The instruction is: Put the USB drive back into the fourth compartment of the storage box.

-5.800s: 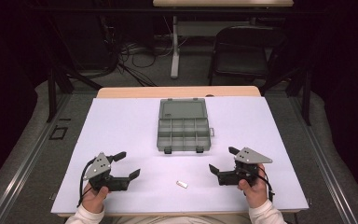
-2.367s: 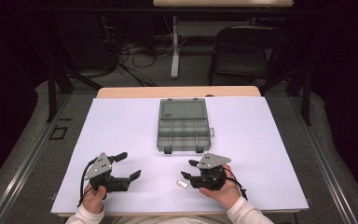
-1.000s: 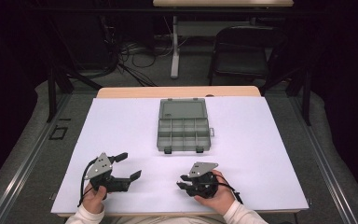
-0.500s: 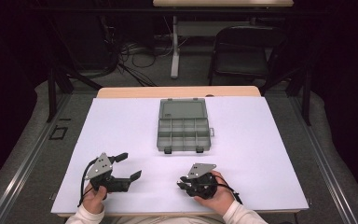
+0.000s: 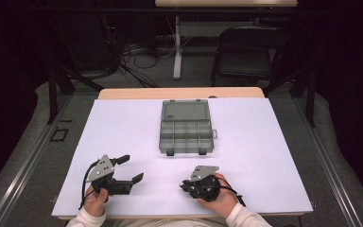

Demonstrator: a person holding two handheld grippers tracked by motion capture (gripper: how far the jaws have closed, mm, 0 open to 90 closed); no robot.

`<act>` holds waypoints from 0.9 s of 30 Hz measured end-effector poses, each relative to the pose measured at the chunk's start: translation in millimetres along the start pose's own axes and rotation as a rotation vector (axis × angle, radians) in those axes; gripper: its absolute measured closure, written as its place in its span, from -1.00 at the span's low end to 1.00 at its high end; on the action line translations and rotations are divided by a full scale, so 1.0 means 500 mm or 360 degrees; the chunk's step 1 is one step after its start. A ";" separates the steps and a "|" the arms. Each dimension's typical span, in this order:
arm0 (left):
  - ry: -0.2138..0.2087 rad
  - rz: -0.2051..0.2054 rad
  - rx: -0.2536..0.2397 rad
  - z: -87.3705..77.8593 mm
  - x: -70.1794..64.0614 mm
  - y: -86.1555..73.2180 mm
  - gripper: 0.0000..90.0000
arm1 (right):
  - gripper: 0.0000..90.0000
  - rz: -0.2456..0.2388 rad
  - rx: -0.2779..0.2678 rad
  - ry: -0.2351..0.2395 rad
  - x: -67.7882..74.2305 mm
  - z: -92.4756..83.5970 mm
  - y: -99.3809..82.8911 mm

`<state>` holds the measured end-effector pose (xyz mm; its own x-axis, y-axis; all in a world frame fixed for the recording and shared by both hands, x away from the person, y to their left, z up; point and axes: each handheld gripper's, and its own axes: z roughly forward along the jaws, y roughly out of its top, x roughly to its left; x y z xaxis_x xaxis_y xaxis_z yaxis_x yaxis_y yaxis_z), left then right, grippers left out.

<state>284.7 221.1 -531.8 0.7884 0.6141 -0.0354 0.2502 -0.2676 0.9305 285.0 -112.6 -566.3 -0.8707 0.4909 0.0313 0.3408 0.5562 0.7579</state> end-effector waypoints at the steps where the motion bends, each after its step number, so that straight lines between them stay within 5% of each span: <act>1: 0.0001 0.0000 0.0004 0.000 0.000 0.000 -0.65 | 0.76 -0.0003 0.0000 0.0001 0.000 0.000 0.000; 27: 0.0003 0.0001 0.0008 0.000 0.000 0.000 -0.65 | 0.76 0.0018 0.0003 0.0003 -0.003 -0.002 0.001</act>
<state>284.8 221.1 -531.7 0.7876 0.6152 -0.0344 0.2526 -0.2715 0.9287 286.2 -113.8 -565.0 -0.8672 0.4962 0.0411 0.3516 0.5519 0.7561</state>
